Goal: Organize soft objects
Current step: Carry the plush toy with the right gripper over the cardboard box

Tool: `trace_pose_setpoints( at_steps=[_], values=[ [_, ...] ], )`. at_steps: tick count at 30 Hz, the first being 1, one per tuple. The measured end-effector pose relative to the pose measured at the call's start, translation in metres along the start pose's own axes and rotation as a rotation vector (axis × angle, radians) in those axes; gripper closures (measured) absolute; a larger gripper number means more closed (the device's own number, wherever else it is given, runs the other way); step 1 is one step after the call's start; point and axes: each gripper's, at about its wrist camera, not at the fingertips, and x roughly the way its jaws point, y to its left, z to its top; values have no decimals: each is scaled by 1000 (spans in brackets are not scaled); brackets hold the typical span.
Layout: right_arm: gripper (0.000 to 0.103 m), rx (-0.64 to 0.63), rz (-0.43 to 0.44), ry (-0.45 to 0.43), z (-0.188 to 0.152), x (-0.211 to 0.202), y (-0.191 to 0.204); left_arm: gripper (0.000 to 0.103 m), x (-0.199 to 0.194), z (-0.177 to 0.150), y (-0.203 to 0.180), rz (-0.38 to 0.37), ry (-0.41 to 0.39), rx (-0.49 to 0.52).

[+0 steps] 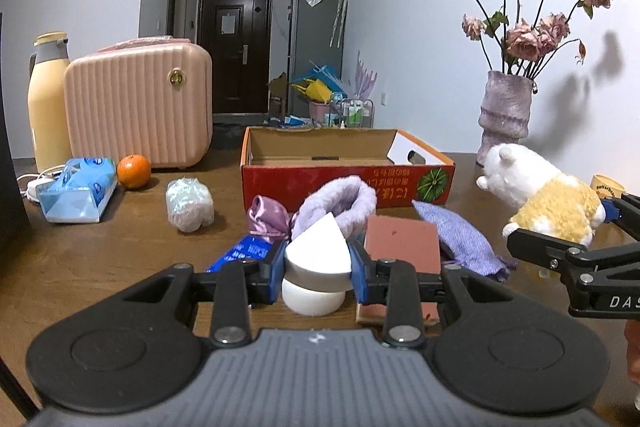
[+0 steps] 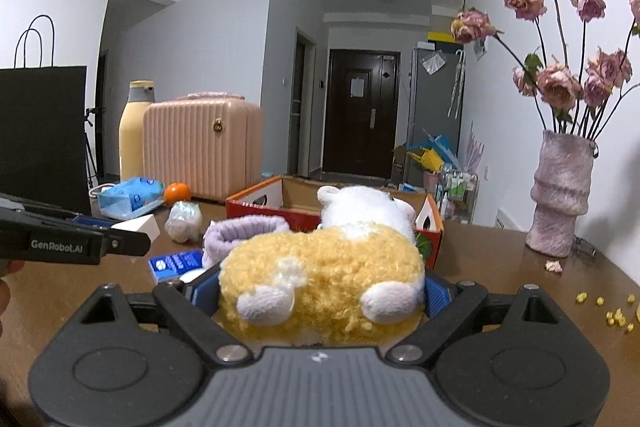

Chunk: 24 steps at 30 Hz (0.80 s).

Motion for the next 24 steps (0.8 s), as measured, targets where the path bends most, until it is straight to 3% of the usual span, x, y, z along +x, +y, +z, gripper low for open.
trace_pose_setpoints(
  at_steps=[24],
  values=[
    [9,32,-41,-76,45,52,-16,69,25,68,-8,6,-136,-34]
  ],
)
